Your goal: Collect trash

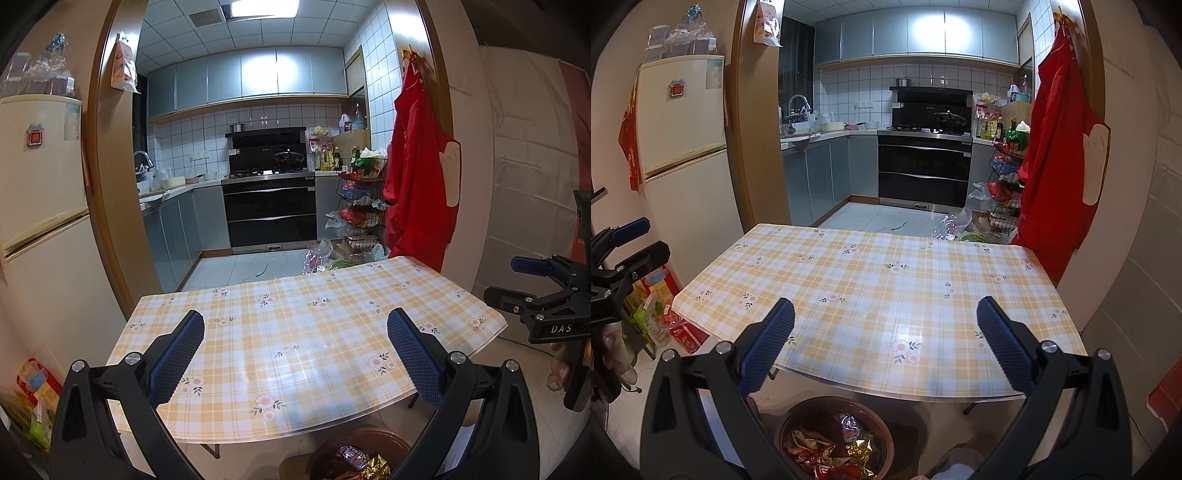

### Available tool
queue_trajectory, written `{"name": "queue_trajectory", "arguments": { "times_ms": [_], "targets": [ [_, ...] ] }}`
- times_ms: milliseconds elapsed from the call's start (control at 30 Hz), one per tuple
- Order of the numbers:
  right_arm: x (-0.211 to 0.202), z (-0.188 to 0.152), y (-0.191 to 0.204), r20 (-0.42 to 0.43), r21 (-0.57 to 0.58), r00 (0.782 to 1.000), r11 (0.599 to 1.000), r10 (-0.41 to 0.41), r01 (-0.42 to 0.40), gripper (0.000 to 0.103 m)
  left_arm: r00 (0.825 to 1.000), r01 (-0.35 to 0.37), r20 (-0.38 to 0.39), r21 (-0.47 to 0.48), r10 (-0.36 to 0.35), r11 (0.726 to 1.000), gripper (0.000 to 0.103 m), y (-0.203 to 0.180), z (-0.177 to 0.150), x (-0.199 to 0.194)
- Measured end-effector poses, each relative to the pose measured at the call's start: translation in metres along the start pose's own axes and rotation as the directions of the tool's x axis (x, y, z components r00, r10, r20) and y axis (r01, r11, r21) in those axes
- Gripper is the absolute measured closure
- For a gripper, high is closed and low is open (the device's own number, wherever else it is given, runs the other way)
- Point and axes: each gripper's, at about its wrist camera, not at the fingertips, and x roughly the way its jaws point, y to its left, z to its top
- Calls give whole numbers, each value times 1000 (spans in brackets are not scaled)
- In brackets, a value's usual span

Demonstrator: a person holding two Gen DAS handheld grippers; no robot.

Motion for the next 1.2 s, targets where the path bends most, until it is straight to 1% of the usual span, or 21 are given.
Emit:
{"name": "queue_trajectory", "arguments": {
  "times_ms": [700,1033,1200],
  "targets": [
    [-2,-3,-5,-7,-9,999,999,-39,39,6,1000,-17,-8,33,17,999,6,-3,-2,0],
    [-1,-3,-6,-12,-8,999,999,-42,42,6,1000,-4,-4,45,4,999,6,-4,-3,0],
    [-1,-4,-6,-13,-6,999,999,-43,43,6,1000,-12,-3,54,13,998,6,-4,-4,0]
  ]
}}
